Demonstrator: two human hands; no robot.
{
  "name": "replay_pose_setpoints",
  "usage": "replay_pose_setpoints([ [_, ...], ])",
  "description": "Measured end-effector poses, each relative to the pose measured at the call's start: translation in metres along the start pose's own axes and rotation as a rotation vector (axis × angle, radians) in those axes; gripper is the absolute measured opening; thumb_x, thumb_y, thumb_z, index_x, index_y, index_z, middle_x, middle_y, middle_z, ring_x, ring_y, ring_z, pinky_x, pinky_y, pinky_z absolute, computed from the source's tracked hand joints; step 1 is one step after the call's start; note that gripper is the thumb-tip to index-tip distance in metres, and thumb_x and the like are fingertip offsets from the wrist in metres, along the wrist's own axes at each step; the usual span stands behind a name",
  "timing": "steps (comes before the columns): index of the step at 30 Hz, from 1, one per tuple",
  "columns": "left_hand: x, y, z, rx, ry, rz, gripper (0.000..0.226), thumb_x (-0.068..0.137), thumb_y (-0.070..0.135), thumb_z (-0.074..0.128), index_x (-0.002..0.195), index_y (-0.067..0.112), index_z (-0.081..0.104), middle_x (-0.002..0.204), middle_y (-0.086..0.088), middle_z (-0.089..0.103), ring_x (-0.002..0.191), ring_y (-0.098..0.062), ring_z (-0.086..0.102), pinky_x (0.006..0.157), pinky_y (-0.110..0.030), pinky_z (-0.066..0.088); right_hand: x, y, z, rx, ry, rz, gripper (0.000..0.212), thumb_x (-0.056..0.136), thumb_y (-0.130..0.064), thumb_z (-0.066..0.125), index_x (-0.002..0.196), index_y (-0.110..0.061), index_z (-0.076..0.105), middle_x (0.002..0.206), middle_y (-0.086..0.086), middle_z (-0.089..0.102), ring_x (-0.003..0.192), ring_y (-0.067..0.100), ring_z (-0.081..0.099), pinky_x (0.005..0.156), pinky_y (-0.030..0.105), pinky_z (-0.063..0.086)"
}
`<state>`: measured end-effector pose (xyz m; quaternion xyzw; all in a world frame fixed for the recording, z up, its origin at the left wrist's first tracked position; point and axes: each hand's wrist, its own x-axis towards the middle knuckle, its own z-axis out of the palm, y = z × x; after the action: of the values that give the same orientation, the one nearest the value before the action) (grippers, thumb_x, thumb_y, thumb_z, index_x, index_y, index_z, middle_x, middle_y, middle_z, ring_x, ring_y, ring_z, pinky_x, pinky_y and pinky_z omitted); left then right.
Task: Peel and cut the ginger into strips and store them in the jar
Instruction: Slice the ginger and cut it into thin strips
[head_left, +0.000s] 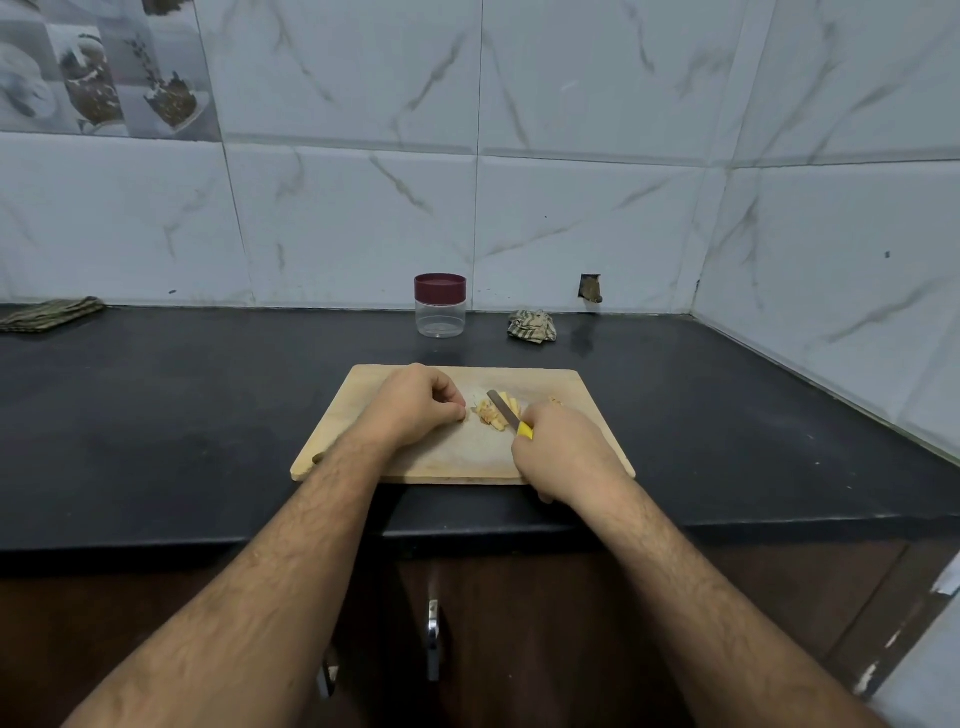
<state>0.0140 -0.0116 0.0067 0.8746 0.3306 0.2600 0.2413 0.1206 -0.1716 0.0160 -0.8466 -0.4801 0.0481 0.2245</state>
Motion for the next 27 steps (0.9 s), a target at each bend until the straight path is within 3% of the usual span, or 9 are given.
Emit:
replay_pose_setpoints([
  [8,0.001,-0.003,-0.001,0.033,-0.063,-0.016,0.010,0.087,0.018,0.073,0.093,0.023,0.078,0.097,0.009,0.073,0.095,-0.007,0.063,0.090,-0.027,0.050,0.000,0.004,-0.002,0.001,-0.012,-0.014,0.025,0.081,-0.009,0.043,0.100,-0.018,0.057,0.083,0.001,0.059,0.072,0.027,0.063,0.064,0.036,0.054],
  [16,0.001,-0.005,0.000,0.043,-0.067,-0.022,0.024,0.085,0.027,0.076,0.108,0.022,0.074,0.093,0.008,0.070,0.091,-0.009,0.064,0.090,-0.028,0.051,0.003,0.008,-0.005,0.000,0.021,-0.013,0.023,0.084,-0.012,0.041,0.100,-0.019,0.057,0.081,0.000,0.059,0.081,0.028,0.065,0.062,0.032,0.048],
  [20,0.001,-0.001,0.001,0.082,-0.086,-0.024,0.010,0.086,0.026,0.075,0.095,0.026,0.077,0.100,0.011,0.072,0.095,-0.006,0.062,0.092,-0.029,0.050,0.006,0.013,-0.004,0.041,0.031,0.020,0.024,0.085,-0.015,0.041,0.104,-0.018,0.055,0.084,0.004,0.063,0.082,0.028,0.064,0.063,0.032,0.048],
  [24,-0.003,-0.003,0.001,0.018,-0.046,-0.014,0.006,0.084,0.022,0.076,0.090,0.024,0.077,0.093,0.011,0.072,0.092,-0.006,0.064,0.078,-0.021,0.046,0.010,0.014,-0.003,0.139,0.066,0.047,0.015,0.087,-0.013,0.042,0.098,-0.015,0.052,0.085,0.005,0.061,0.079,0.027,0.058,0.055,0.031,0.037],
  [27,-0.007,-0.005,-0.003,-0.023,-0.089,-0.012,0.019,0.084,0.020,0.077,0.103,0.020,0.076,0.096,0.008,0.073,0.094,-0.007,0.065,0.087,-0.022,0.048,0.017,0.012,-0.003,0.165,0.096,0.049,0.008,0.088,-0.014,0.046,0.094,-0.014,0.051,0.086,0.004,0.061,0.083,0.025,0.057,0.052,0.030,0.032],
])
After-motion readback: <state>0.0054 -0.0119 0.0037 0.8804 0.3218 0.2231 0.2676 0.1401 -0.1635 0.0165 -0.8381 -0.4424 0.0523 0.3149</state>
